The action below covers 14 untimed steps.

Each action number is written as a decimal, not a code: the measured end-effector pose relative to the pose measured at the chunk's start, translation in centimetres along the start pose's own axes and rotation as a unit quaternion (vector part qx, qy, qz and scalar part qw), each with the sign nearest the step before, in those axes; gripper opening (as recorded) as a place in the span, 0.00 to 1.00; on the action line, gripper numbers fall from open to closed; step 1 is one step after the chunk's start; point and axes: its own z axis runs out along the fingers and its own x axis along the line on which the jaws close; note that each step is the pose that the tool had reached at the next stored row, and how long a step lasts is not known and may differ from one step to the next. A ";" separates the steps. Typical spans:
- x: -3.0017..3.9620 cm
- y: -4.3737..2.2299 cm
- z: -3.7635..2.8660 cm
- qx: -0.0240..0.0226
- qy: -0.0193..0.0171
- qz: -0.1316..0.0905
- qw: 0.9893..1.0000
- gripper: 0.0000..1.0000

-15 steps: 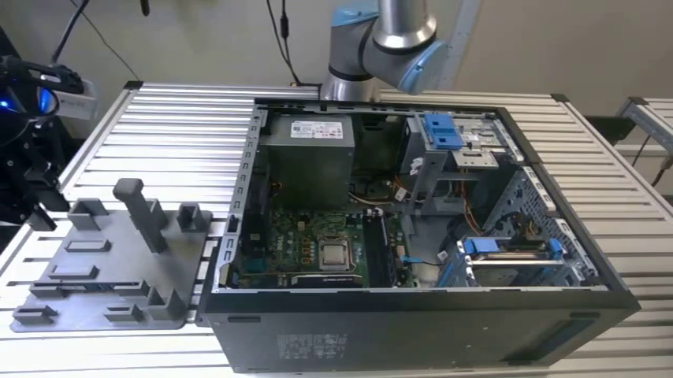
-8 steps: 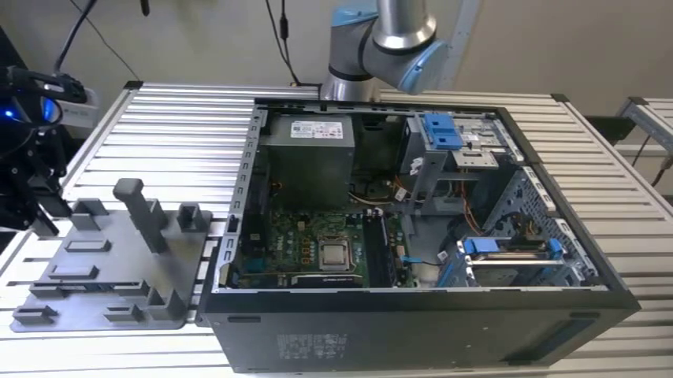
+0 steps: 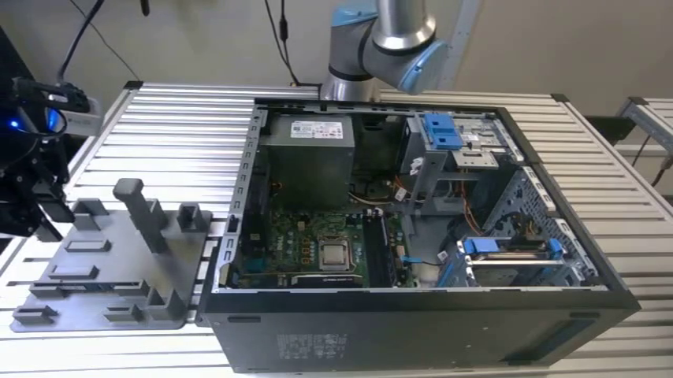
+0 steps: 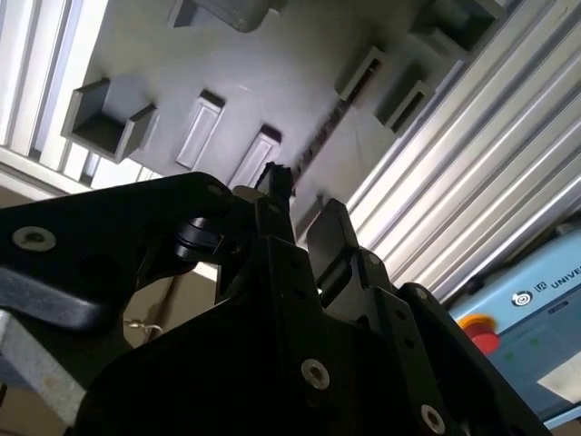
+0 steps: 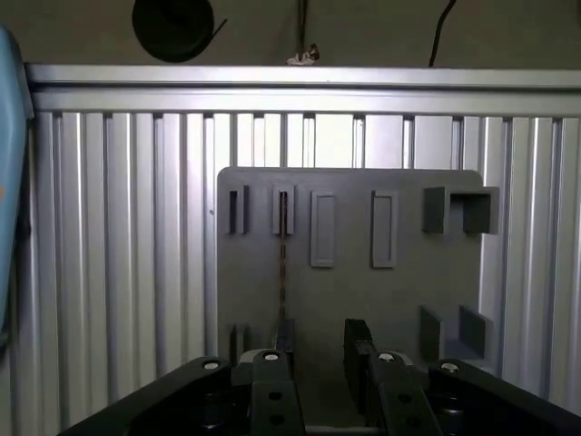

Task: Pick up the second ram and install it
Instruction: 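Pick up the second ram and move it above second insertion slot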

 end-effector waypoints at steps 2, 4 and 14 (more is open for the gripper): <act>0.03 0.02 0.29 0.000 0.000 0.000 1.000 0.36; 0.09 0.04 0.59 0.000 0.000 0.000 1.000 0.36; 0.76 0.06 2.03 0.002 0.000 0.000 1.000 0.36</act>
